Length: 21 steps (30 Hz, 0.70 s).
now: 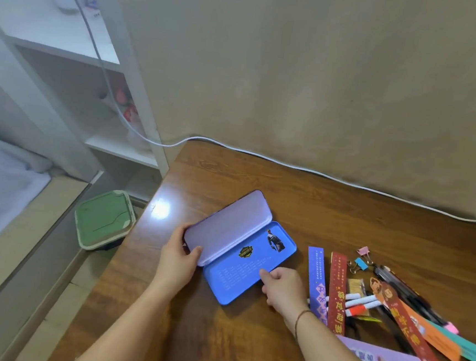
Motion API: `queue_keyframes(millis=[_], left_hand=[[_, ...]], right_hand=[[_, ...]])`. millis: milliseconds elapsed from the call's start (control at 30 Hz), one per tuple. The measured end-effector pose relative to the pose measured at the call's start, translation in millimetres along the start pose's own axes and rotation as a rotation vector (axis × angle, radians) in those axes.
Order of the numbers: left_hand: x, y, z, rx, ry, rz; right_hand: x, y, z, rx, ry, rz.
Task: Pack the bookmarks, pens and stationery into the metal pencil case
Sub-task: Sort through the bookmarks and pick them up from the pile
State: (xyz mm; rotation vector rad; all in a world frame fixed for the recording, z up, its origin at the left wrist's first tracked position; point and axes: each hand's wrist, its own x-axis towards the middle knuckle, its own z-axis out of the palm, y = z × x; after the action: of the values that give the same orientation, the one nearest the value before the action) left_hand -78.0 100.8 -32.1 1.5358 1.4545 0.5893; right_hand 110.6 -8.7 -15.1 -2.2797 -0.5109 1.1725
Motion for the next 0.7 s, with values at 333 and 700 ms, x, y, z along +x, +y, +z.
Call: queue_keyframes(millis=[333,700], left_hand=[[-8.1,-0.2,23.9,-0.087,0.233,0.099],[-1.1,-4.8,20.9,0.073,0.243,0.183]], right_hand=[[-4.1,-8.0,10.6,0.13,0.106,0.178],[-4.1,-14.1,11.0,0.161,-0.015,0.256]])
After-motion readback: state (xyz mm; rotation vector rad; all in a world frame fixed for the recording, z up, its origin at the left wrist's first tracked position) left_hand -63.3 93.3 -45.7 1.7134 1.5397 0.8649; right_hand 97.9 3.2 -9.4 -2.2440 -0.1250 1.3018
